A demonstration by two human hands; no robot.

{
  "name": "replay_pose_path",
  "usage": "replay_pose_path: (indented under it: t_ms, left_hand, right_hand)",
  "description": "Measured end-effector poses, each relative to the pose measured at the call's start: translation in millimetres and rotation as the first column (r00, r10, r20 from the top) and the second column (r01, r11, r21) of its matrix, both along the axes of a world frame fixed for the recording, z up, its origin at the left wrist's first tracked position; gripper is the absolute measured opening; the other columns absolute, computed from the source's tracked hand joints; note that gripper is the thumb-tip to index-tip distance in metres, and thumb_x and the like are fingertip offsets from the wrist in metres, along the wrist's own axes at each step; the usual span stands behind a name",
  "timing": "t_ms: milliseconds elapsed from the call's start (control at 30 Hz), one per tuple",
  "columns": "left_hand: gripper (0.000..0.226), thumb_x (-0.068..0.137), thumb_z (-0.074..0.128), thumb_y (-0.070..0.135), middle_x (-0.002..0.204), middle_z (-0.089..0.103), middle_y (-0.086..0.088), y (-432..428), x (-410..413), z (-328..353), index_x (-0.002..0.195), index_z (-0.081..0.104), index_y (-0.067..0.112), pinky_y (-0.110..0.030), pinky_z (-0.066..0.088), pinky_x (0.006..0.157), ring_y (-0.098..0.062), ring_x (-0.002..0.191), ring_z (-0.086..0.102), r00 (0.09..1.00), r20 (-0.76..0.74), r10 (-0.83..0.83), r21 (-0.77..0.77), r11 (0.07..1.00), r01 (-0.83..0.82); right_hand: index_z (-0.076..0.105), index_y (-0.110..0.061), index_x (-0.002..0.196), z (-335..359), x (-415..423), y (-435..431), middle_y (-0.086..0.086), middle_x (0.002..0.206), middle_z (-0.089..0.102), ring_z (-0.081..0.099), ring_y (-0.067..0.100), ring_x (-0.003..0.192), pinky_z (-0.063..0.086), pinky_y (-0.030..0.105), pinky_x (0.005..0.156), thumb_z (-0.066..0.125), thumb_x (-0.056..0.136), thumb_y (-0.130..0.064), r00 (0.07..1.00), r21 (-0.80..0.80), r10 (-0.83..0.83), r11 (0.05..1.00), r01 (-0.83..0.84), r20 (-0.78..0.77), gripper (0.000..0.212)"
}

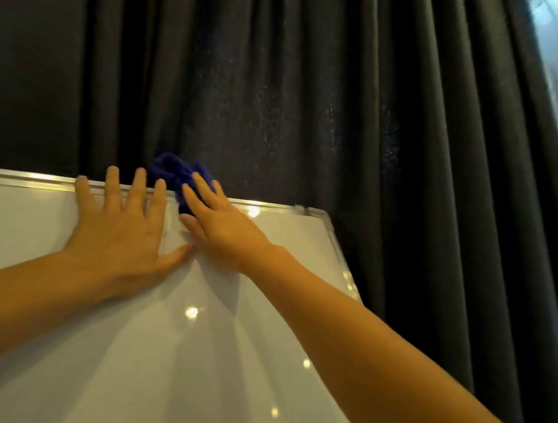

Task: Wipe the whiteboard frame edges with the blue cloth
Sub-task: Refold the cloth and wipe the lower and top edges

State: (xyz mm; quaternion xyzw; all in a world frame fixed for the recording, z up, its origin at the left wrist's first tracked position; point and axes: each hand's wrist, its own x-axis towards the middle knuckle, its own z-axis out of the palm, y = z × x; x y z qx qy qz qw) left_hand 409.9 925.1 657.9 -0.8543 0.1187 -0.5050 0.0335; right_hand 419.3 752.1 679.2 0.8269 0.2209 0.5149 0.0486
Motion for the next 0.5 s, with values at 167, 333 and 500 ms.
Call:
replay_pose_path:
  t_ms: [167,333,500]
  left_hand:
    - [0.113,0.061,-0.013,0.089,0.163,-0.011,-0.013,-5.2,7.0,-7.9,0.153,-0.012,0.022,-0.061,-0.003,0.116,-0.043,0.147,-0.011,0.998,-0.042,-0.049,0.001,0.999,0.049]
    - [0.112,0.063,-0.013,0.087,0.162,-0.016,-0.016,-25.1,6.0,-10.8,0.153,-0.013,0.019,-0.061,-0.003,0.116,-0.044,0.145,-0.018,0.998,-0.067,-0.017,0.010,1.000,0.018]
    - [0.118,0.059,-0.008,0.086,0.163,-0.009,-0.017,-61.1,-1.7,-6.8,0.154,-0.006,0.016,-0.062,0.002,0.116,-0.046,0.146,-0.011,0.998,-0.066,-0.007,-0.013,1.000,0.006]
  right_hand:
    - [0.007,-0.011,0.156,2.9,-22.9,-133.8,0.013,0.165,-0.003,0.009,0.036,0.150,0.012,0.039,0.120,0.035,0.104,-0.011,0.890,0.135,-0.407,0.889,0.438,-0.207,0.059]
    - [0.021,-0.006,0.153,12.8,-20.2,-90.1,0.017,0.164,0.008,0.022,0.040,0.146,0.019,0.040,0.115,0.046,0.100,-0.008,0.957,0.138,-0.213,0.960,0.242,-0.198,0.058]
    - [0.019,-0.010,0.154,-0.3,-13.6,-54.8,0.011,0.165,0.008,0.010,0.036,0.149,0.017,0.043,0.118,0.056,0.095,-0.007,0.987,-0.002,-0.058,0.998,0.058,-0.149,0.069]
